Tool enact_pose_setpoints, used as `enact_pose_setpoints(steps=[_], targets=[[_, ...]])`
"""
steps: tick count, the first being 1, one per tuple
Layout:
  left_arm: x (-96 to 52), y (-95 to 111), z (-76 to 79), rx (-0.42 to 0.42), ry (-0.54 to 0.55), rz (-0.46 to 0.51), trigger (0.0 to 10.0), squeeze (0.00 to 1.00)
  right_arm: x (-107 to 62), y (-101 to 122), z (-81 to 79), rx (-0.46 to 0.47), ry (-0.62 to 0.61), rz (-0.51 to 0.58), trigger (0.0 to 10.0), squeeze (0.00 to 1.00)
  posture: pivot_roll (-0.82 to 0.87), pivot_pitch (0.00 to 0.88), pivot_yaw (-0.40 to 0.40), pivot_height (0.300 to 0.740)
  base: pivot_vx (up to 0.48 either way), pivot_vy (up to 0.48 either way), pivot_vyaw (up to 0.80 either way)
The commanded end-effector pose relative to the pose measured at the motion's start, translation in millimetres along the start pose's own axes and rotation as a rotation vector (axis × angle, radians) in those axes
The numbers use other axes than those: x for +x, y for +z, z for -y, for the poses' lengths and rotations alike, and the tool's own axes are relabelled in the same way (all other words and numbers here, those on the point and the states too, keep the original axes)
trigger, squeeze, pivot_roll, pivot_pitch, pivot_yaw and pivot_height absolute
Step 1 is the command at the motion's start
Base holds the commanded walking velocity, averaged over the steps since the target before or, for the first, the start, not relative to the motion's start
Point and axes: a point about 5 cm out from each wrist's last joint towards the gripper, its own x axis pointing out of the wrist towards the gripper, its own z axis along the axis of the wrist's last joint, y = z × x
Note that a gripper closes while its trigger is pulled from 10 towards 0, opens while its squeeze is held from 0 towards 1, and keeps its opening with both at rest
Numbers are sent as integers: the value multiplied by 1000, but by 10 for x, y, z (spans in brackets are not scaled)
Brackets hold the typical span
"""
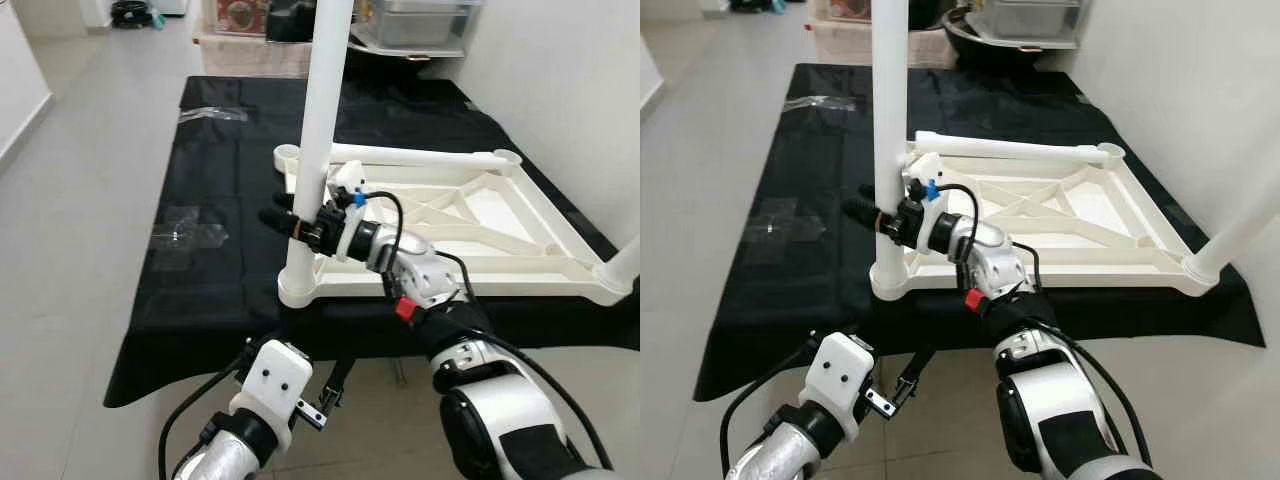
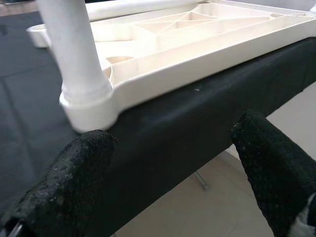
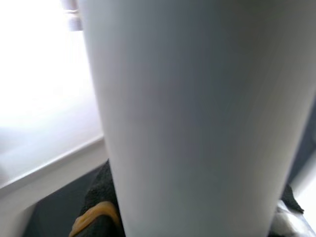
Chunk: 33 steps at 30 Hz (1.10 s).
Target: Building children table
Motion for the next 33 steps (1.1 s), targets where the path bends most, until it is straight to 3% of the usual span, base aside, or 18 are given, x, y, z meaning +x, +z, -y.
enact_pose_setpoints(steps=[1, 4, 6, 15, 16, 17, 18, 21, 22, 25, 26, 27, 28, 29, 30, 31, 32, 33], targets=[[-7, -22, 18, -4, -5, -12, 10000, 0, -188, -78, 350, 43, -391, -5, 0, 0, 137, 74, -98, 740, 0, 0, 0], [-5, -22, 17, -4, -6, -11, 10000, 0, -254, -109, 421, 34, -533, -25, 0, 0, 137, 74, -98, 740, 0, 0, 0], [2, -21, 11, -2, -7, -11, 10000, 0, -445, -154, 503, 32, -836, -45, 0, 0, 133, 87, -100, 740, 0, 0, 0], [13, -23, 7, -1, -5, -11, 10000, 0, -410, -178, 275, 56, -922, -52, 0, 0, 133, 86, -102, 740, 0, 0, 0], [12, -21, 7, -2, -4, -10, 10000, 0, -361, -140, 236, 68, -890, -8, 10000, 741, 133, 88, -100, 740, 0, 0, 0], [12, -21, 7, -2, -4, -10, 10000, 0, -361, -140, 236, 68, -890, -8, 10000, 741, 133, 88, -100, 740, 0, 0, 0], [11, -20, 8, -2, -4, -10, 10000, 0, -319, -99, 195, 84, -852, 31, 10000, 1000, 133, 87, -99, 740, 0, 0, 0], [8, -16, 8, -3, -3, -10, 10000, 0, -277, -11, 164, 81, -798, 92, 10000, 1000, 131, 90, -100, 740, 0, 0, 0], [9, -15, 8, -3, -3, -10, 10000, 0, -266, 32, 194, 77, -764, 112, 10000, 776, 131, 92, -101, 740, 0, 0, 0], [10, -13, 7, -4, -3, -10, 10000, 0, -257, 76, 232, 73, -729, 130, 10000, 776, 131, 92, -101, 740, 0, 0, 0], [12, -13, 6, -4, -3, -10, 10000, 0, -220, 104, 229, 114, -623, 146, 10000, 0, 130, 93, -99, 740, 0, 0, 0], [12, -13, 6, -4, -3, -10, 10000, 0, -220, 104, 229, 114, -623, 146, 10000, 0, 130, 93, -99, 740, 0, 0, 0], [14, -12, 4, -4, -3, -10, 10000, 0, -180, 150, 201, 156, -401, 156, 10000, 0, 132, 94, -101, 740, 0, 0, 0], [14, -12, 4, -4, -3, -10, 10000, 0, -180, 150, 201, 156, -401, 156, 10000, 0, 132, 94, -101, 740, 0, 0, 0], [16, -12, 2, -4, -2, -10, 10000, 0, -170, 190, 163, 185, -197, 164, 10000, 0, 131, 94, -98, 740, 0, 0, 0], [16, -12, 2, -4, -2, -10, 10000, 0, -170, 190, 163, 185, -197, 164, 10000, 0, 131, 94, -98, 740, 0, 0, 0], [16, -12, 0, -4, -2, -9, 10000, 0, -193, 224, 129, 192, -3, 164, 10000, 0, 131, 93, -99, 740, 0, 0, 0], [16, -12, 0, -4, -2, -9, 10000, 0, -193, 224, 129, 192, -3, 164, 10000, 0, 131, 93, -99, 740, 0, 0, 0]])
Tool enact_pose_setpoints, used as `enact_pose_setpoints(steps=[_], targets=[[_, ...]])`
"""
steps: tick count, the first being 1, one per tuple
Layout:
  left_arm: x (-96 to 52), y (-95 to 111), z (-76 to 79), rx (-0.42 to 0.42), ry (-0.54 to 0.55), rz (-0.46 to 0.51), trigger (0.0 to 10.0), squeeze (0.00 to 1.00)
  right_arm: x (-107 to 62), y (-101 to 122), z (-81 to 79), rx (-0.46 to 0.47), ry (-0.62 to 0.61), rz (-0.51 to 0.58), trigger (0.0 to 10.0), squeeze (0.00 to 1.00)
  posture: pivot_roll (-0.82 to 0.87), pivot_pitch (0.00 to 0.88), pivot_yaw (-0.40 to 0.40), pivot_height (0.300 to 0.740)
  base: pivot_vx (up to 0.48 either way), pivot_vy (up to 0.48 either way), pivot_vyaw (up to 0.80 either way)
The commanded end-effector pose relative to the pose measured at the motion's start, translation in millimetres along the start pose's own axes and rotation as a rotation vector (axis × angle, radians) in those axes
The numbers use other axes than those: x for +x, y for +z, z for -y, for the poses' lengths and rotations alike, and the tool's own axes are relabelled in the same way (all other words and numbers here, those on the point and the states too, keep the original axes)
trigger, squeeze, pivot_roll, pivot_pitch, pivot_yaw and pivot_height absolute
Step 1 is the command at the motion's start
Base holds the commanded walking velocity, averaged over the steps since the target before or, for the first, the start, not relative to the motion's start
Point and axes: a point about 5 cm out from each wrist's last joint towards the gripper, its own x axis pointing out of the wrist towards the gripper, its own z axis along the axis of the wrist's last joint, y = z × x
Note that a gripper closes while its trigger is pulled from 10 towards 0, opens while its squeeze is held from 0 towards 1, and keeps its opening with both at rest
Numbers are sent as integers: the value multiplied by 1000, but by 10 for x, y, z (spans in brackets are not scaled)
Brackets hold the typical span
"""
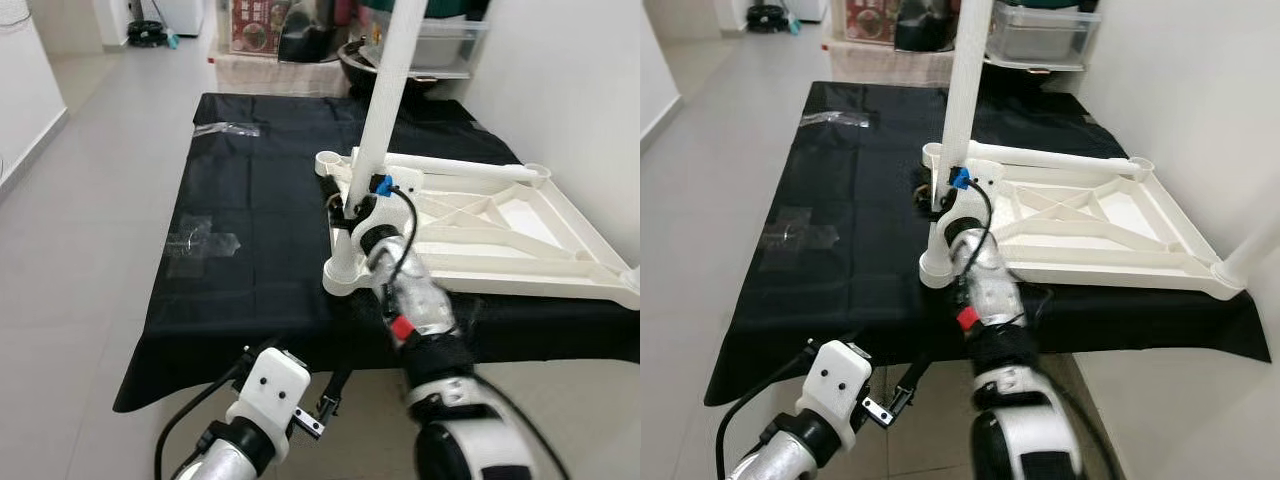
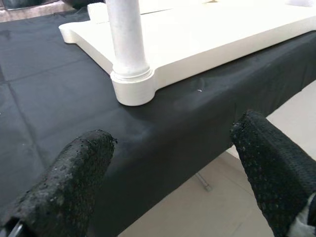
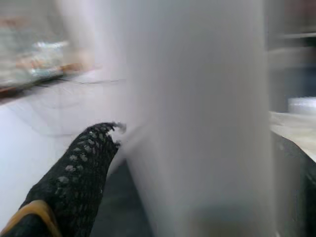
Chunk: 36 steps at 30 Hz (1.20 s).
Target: Building children table
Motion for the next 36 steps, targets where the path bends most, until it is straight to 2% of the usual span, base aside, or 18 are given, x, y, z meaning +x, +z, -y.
enact_pose_setpoints(steps=[1, 2, 3, 4, 5, 7, 8, 13, 14, 17, 23, 25, 27, 30, 32, 33, 34, 36], targets=[[-2, -27, 18, -10, -5, -18, 10000, 0, -1, 24, -130, 49, 276, -33, 10000, 0, 132, 96, -99, 740, 0, 0, 0], [-3, -27, 16, -9, -4, -18, 10000, 0, -36, 30, -157, 62, 393, -59, 10000, 0, 133, 96, -98, 740, 0, 0, 0], [-3, -27, 16, -9, -4, -18, 10000, 0, -36, 30, -157, 62, 393, -59, 10000, 0, 133, 96, -98, 740, 0, 0, 0], [-3, -27, 15, -9, -4, -18, 10000, 0, -73, 31, -189, 81, 517, -85, 10000, 0, 133, 96, -98, 740, 0, 0, 0], [-3, -27, 15, -9, -4, -18, 10000, 0, -73, 31, -189, 81, 517, -85, 10000, 0, 133, 96, -98, 740, 0, 0, 0], [-5, -25, 13, -7, -4, -18, 10000, 0, -134, -4, -267, 84, 740, -159, 10000, 0, 141, 99, -98, 740, 0, 0, 0], [-7, -24, 13, -6, -4, -17, 10000, 0, -142, -27, -291, 76, 795, -186, 10000, 0, 144, 99, -99, 740, 0, 0, 0], [-10, -22, 11, -5, -2, -17, 10000, 0, -106, -82, -331, 51, 824, -220, 10000, 0, 146, 100, -100, 740, 0, 0, 0], [-11, -22, 12, -5, -1, -18, 10000, 0, -49, -115, -332, 26, 781, -232, 78, 0, 146, 102, -100, 740, 0, 0, 0], [-13, -21, 12, -5, -1, -19, 10000, 0, 4, -138, -337, -25, 747, -226, 0, 0, 144, 103, -99, 740, 0, 0, 0], [-12, -21, 14, -7, -1, -19, 10000, 0, -23, -120, -290, -46, 745, -212, 0, 0, 144, 103, -100, 740, 0, 0, 0], [-7, -24, 16, -9, -2, -19, 10000, 0, 34, -87, -211, -80, 545, -172, 0, 0, 136, 100, -100, 740, 0, 0, 0], [-6, -24, 17, -9, -3, -19, 10000, 0, 50, -81, -192, -80, 487, -162, 0, 0, 136, 100, -100, 740, 0, 0, 0], [-5, -24, 16, -9, -3, -18, 10000, 0, 102, -56, -69, -164, 220, -132, 0, 0, 136, 101, -99, 740, 0, 0, 0], [-5, -25, 16, -9, -3, -18, 10000, 0, 109, -51, -38, -185, 163, -126, 0, 0, 136, 101, -99, 740, 0, 0, 0], [-5, -27, 13, -9, -3, -18, 10000, 0, 103, -65, 58, -192, 5, -131, 0, 0, 131, 99, -97, 740, 0, 0, 0], [-5, -27, 13, -9, -3, -18, 10000, 0, 103, -65, 58, -192, 5, -131, 0, 0, 131, 99, -97, 740, 0, 0, 0], [-5, -31, 14, -9, -6, -20, 10000, 0, -52, -128, 333, -242, -430, -149, 0, 0, 130, 95, -97, 740, 0, 0, 0]])
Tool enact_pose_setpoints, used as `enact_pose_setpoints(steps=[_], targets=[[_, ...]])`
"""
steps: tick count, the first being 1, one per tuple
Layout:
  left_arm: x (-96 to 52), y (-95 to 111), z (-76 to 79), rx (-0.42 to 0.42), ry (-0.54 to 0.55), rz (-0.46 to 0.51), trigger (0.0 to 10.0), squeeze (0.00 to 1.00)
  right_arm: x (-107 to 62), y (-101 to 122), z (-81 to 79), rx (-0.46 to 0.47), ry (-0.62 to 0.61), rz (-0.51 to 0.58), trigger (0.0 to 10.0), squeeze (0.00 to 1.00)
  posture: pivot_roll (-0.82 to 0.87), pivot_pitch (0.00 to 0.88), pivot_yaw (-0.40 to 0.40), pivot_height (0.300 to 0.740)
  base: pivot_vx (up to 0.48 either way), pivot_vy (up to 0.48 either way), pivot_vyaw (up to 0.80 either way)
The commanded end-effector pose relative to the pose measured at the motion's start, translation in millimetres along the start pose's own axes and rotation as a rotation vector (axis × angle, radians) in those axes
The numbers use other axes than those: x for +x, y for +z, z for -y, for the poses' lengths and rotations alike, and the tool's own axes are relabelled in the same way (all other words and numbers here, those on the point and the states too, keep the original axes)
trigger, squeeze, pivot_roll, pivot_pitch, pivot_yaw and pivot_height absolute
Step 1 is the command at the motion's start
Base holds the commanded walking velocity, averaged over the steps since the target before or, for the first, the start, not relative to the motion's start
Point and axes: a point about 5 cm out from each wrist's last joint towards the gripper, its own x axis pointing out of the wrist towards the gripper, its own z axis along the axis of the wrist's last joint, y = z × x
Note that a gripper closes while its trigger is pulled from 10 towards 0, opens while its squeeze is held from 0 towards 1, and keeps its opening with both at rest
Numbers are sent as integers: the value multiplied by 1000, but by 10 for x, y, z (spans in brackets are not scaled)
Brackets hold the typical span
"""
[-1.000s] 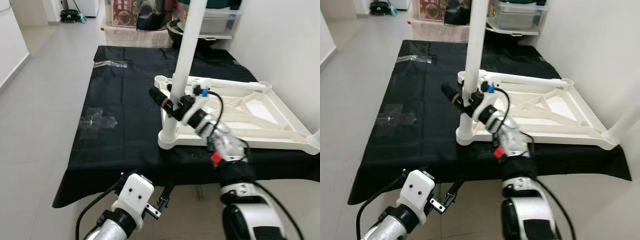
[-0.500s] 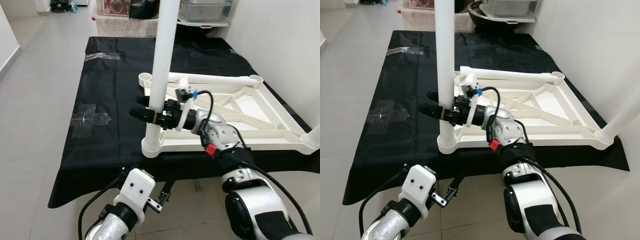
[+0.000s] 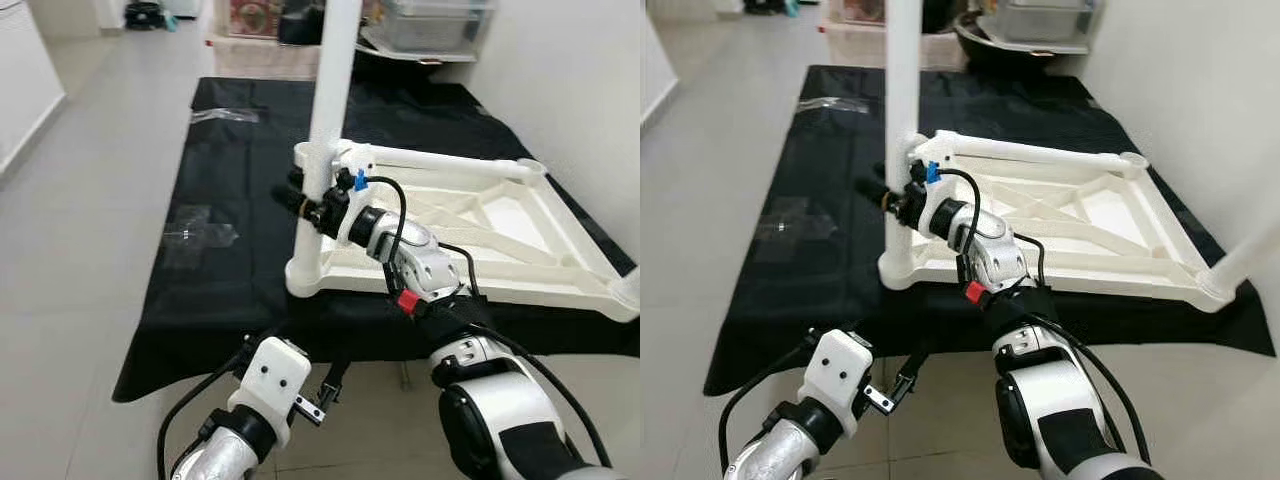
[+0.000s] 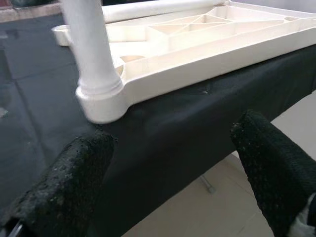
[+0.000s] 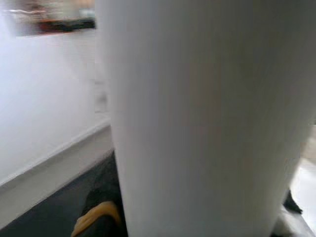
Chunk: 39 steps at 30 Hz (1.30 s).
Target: Building children table
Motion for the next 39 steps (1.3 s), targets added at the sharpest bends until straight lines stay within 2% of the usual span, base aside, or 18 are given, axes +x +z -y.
enact_pose_setpoints(steps=[1, 2, 4, 5, 6, 9, 16, 17, 18, 19, 20, 26, 27, 28, 29, 34, 37, 39], targets=[[-10, -35, 16, -10, -5, -20, 10000, 0, -189, -160, 393, 8, -355, -62, 0, 0, 130, 95, -97, 740, 0, 0, 0], [-10, -35, 16, -10, -5, -20, 10000, 0, -189, -160, 393, 8, -355, -62, 0, 0, 130, 95, -97, 740, 0, 0, 0], [-12, -38, 18, -9, -7, -21, 10000, 0, -334, -237, 492, 0, -593, -85, 0, 0, 133, 91, -94, 740, 0, 0, 0], [-12, -38, 18, -9, -7, -21, 10000, 0, -334, -237, 492, 0, -593, -85, 0, 0, 133, 91, -94, 740, 0, 0, 0], [-14, -40, 19, -8, -7, -21, 10000, 0, -394, -265, 477, 20, -671, -93, 0, 0, 135, 88, -97, 740, 0, 0, 0], [-16, -41, 21, -7, -8, -21, 10000, 0, -457, -276, 391, 47, -770, -91, 0, 0, 133, 84, -96, 740, 0, 0, 0], [-17, -44, 23, -5, -7, -22, 10000, 0, -449, -236, 262, 72, -818, -80, 78, 0, 132, 78, -94, 740, 0, 0, 0], [-17, -46, 24, -6, -7, -22, 10000, 0, -448, -224, 247, 63, -814, -70, 3020, 0, 132, 77, -93, 740, 0, 0, 0], [-16, -47, 24, -7, -7, -23, 10000, 0, -451, -203, 234, 50, -819, -51, 10000, 0, 132, 72, -94, 740, 0, 0, 0], [-15, -48, 24, -8, -7, -23, 10000, 0, -456, -190, 228, 41, -824, -38, 10000, 0, 132, 73, -95, 740, 0, 0, 0], [-15, -50, 24, -8, -7, -23, 10000, 0, -459, -171, 221, 42, -810, -13, 10000, 1000, 130, 71, -93, 740, 0, 0, 0], [-16, -57, 28, -10, -10, -26, 10000, 0, -515, -108, 191, 1, -782, 50, 10000, 1000, 127, 66, -89, 740, 0, 0, 0], [-17, -58, 28, -10, -10, -26, 10000, 0, -524, -104, 186, -5, -783, 53, 10000, 737, 127, 66, -89, 740, 0, 0, 0], [-17, -58, 29, -11, -10, -26, 10000, 0, -544, -107, 174, -13, -771, 62, 10000, 737, 128, 66, -91, 740, 0, 0, 0], [-18, -60, 29, -11, -11, -27, 10000, 0, -587, -129, 162, -30, -758, 69, 10000, 0, 125, 66, -87, 740, 0, 0, 0], [-16, -64, 16, -13, -6, -30, 10000, 0, -761, -250, 119, -114, -659, 88, 10000, 0, 121, 71, -87, 740, 0, 0, 0], [-14, -66, 12, -13, -5, -31, 10000, 0, -809, -298, 99, -118, -625, 86, 10000, 0, 116, 73, -85, 740, 0, 0, 0], [-11, -69, 6, -11, -4, -33, 10000, 0, -870, -367, 7, -98, -514, 90, 10000, 0, 117, 73, -85, 740, 0, 0, 0]])
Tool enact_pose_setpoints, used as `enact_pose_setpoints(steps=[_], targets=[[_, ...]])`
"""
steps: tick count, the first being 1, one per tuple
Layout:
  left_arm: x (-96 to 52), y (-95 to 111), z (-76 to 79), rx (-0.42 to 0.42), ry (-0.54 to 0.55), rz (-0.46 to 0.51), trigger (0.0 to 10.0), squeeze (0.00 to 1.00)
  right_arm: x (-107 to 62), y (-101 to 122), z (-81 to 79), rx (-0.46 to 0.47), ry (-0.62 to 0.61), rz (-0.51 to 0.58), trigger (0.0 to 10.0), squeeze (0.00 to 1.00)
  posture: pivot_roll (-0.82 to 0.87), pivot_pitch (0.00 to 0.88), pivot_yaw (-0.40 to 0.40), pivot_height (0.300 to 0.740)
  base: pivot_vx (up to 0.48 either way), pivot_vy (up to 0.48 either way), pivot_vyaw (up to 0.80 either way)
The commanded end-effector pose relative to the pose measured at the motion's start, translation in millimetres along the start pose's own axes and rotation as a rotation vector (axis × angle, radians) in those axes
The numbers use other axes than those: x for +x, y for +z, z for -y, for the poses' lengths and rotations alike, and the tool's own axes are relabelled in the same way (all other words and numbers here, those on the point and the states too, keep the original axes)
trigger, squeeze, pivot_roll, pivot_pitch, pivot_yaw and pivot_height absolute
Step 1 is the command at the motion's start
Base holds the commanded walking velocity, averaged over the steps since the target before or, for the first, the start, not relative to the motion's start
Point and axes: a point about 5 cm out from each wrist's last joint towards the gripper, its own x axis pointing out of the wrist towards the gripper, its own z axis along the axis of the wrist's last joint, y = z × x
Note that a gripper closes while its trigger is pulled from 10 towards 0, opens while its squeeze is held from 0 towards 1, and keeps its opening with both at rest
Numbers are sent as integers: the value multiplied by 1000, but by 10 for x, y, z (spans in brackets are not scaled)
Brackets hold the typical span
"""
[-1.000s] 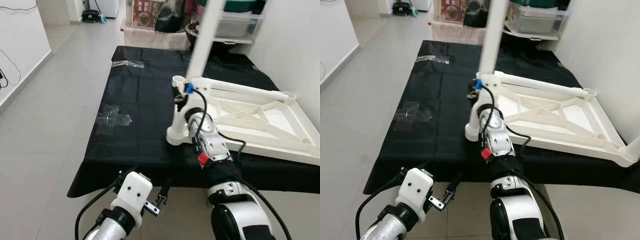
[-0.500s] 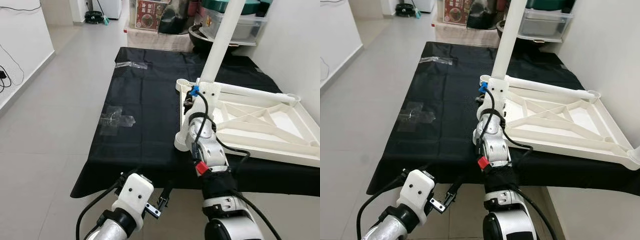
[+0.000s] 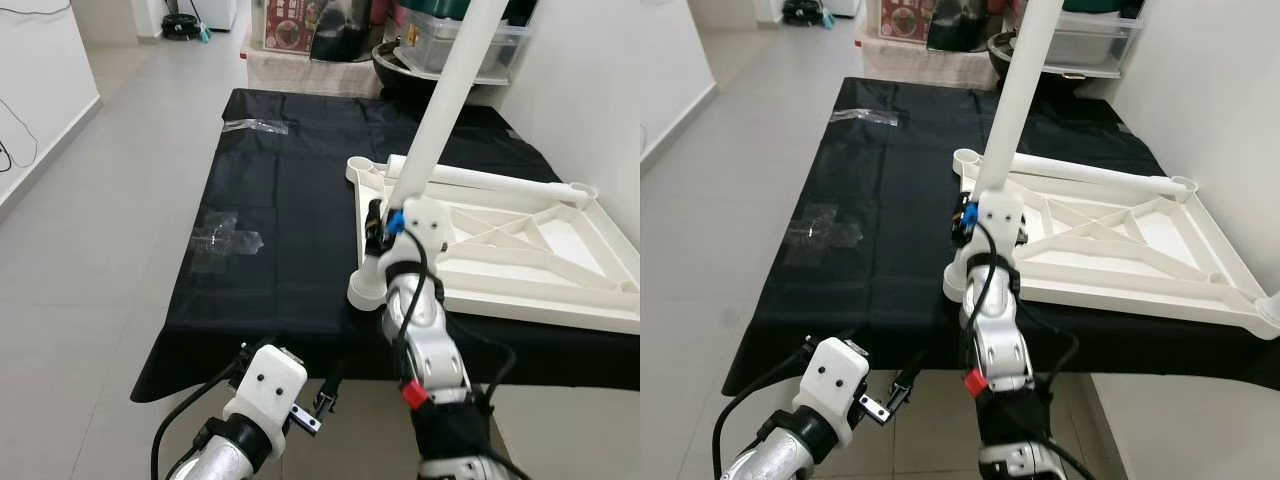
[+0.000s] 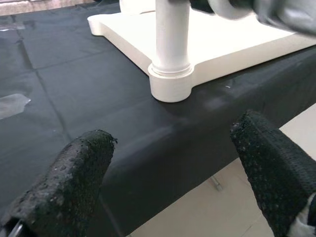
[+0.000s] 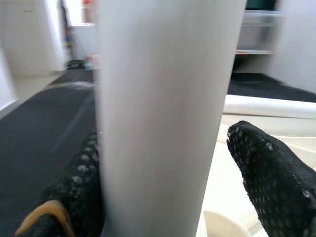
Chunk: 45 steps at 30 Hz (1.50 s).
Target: Building children table
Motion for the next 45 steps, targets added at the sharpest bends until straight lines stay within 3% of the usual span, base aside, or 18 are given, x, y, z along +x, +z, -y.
enact_pose_setpoints(steps=[1, 4, 9, 16, 23, 37, 44, 45], targets=[[-5, -50, 7, -8, -5, -25, 10000, 0, -47, 12, 14, 18, 45, 25, 10000, 0, 117, 73, -85, 740, 0, 0, 0], [-1, -52, 1, -7, -5, -27, 10000, 0, -132, -12, -35, 56, 130, 19, 10000, 0, 113, 74, -83, 740, 0, 0, 0], [5, -53, -5, -6, -4, -25, 10000, 0, -193, -19, -26, 29, 168, 30, 10000, 0, 117, 74, -83, 740, 0, 0, 0], [6, -54, -29, -10, 10, -24, 10000, 0, -293, -92, 106, -38, 171, 10, 10000, 0, 113, 77, -83, 740, 0, 0, 0], [2, -60, -50, -23, 23, -29, 10000, 0, -457, -245, 300, -103, 149, -79, 10000, 0, 104, 83, -77, 740, 0, 0, 0], [3, -60, -55, -22, 24, -32, 10000, 0, -537, -287, 382, -132, 129, -110, 10000, 0, 104, 90, -79, 740, 0, 440, 0], [4, -53, -55, -27, 27, -28, 10000, 0, -614, -241, 366, -155, 232, -86, 10000, 0, 99, 93, -82, 740, 0, 0, 0], [1, -51, -54, -30, 28, -29, 10000, 0, -632, -168, 230, -101, 346, -53, 10000, 0, 98, 95, -81, 740, 0, 0, 0]])
